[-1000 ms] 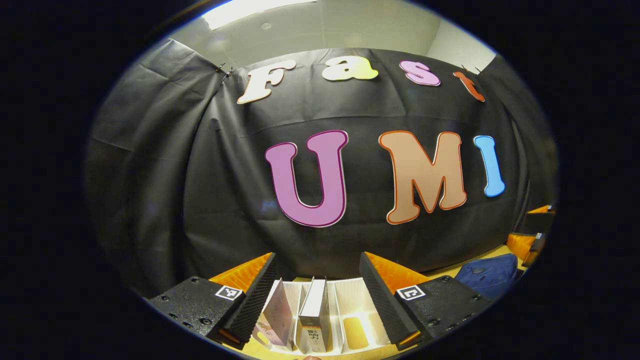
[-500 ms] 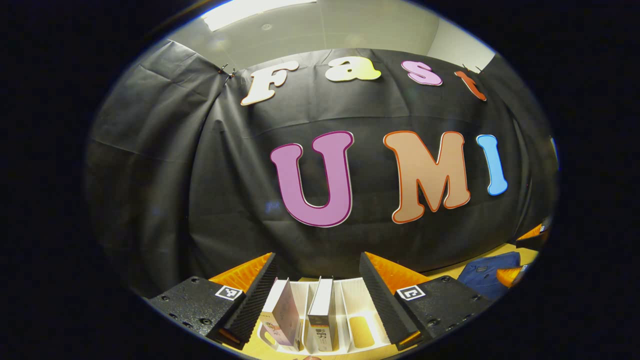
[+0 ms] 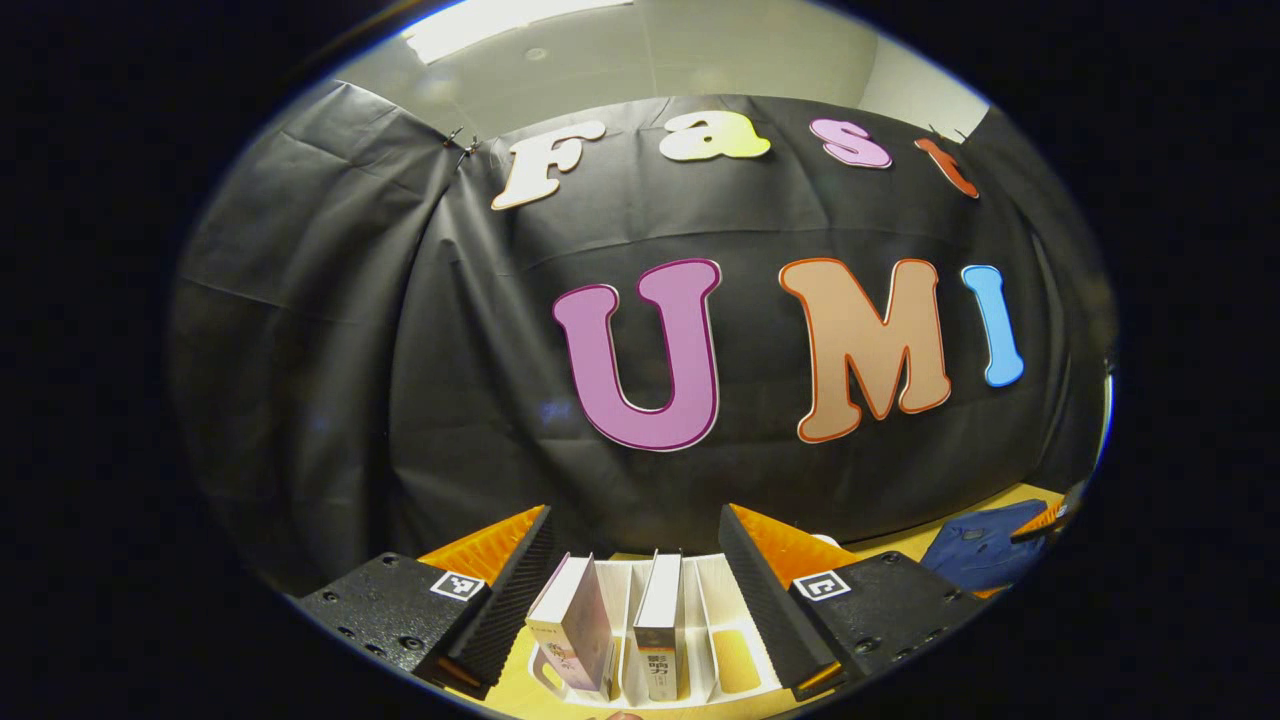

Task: Open the schoolbag, grab two books from the bookshelf and put them into the schoolbag.

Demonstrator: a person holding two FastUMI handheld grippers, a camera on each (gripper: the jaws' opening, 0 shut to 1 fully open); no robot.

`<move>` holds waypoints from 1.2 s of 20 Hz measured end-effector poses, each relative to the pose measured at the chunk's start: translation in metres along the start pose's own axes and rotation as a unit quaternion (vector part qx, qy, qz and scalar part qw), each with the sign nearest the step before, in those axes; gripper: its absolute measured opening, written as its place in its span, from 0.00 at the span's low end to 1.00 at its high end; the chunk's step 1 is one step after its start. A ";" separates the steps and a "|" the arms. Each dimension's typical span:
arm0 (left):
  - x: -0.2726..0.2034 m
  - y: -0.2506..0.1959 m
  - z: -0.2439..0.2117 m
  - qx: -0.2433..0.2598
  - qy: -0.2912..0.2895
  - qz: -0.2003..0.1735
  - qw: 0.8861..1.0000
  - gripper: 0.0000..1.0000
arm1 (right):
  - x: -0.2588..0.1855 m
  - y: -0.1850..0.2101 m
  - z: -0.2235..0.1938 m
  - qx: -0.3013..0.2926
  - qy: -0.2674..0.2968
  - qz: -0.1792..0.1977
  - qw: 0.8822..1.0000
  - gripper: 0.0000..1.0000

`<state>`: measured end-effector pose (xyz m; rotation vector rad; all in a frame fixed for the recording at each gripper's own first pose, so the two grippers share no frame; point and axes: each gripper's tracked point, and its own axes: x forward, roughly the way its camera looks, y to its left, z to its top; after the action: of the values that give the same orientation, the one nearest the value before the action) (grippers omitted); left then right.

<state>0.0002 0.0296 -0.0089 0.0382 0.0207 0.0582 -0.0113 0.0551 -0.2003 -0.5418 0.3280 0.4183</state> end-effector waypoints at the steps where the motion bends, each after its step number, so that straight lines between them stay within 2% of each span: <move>1: 0.001 0.001 -0.002 -0.001 0.002 0.002 1.000 0.95 | 0.002 0.006 -0.005 -0.004 0.006 0.008 1.000 0.98; 6: 0.001 0.010 -0.012 -0.006 0.013 0.013 1.000 0.95 | 0.015 0.034 -0.031 -0.013 0.040 0.047 0.998 0.99; 9: 0.001 0.015 -0.014 -0.002 0.017 0.019 1.000 0.95 | 0.022 0.042 -0.050 -0.025 0.070 0.057 0.996 0.99; 13: 0.003 0.019 -0.017 -0.002 0.022 0.024 0.999 0.95 | 0.026 0.037 -0.065 -0.046 0.095 0.042 0.993 0.99; 17: 0.002 0.020 -0.022 -0.007 0.028 0.027 0.999 0.95 | 0.028 0.028 -0.071 -0.031 0.108 0.033 0.993 0.98; 20: 0.002 0.019 -0.026 -0.008 0.030 0.027 0.999 0.95 | 0.027 0.035 -0.075 -0.030 0.123 0.042 0.991 0.41; 21: 0.003 0.019 -0.025 -0.008 0.029 0.027 0.999 0.95 | 0.027 0.034 -0.073 -0.039 0.121 0.037 0.991 0.42; 23: 0.001 0.020 -0.024 -0.007 0.028 0.027 0.999 0.95 | 0.028 0.027 -0.069 -0.045 0.119 0.025 0.992 0.21; 24: 0.001 0.020 -0.026 -0.006 0.029 0.027 0.999 0.96 | 0.027 0.027 -0.072 -0.033 0.128 0.032 0.991 0.10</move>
<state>-0.0001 0.0506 -0.0337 0.0246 0.0765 0.1132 -0.0143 0.0444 -0.2810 -0.6521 0.5816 0.4233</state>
